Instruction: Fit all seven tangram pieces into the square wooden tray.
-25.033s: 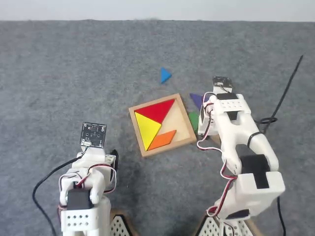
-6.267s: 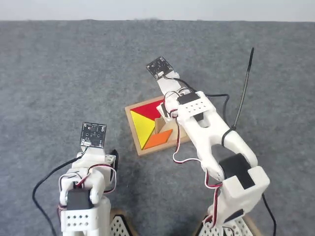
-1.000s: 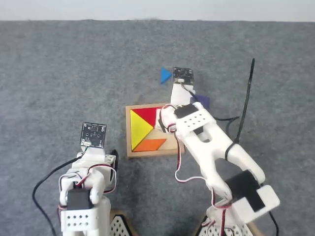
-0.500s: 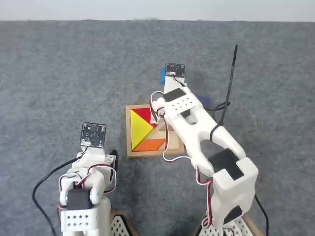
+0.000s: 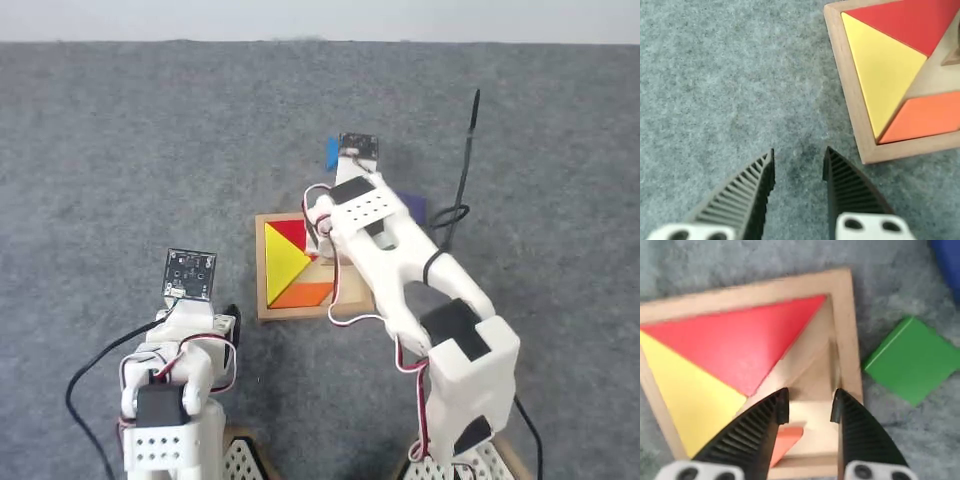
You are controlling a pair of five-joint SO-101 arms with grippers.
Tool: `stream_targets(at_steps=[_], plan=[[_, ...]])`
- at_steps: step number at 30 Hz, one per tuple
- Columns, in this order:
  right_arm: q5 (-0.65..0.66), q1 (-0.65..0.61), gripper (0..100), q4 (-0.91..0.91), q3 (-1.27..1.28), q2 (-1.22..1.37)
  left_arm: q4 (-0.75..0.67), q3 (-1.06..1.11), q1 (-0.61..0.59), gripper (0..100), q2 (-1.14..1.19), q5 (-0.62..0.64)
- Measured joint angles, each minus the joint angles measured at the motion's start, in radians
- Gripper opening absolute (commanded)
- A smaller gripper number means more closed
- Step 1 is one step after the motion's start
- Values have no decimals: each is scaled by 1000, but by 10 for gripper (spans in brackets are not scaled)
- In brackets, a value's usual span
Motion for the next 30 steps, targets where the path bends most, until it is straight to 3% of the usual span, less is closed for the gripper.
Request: stream_targets(at_steps=[8,15,30], plan=[[-5,-72,144,37,-38,28,0,0,0,153,0,0],[-49,-8,144,23,-46,71,0,0,0,153,0,0],[-107,9,144,-11,-46,35,0,0,0,153,0,0]])
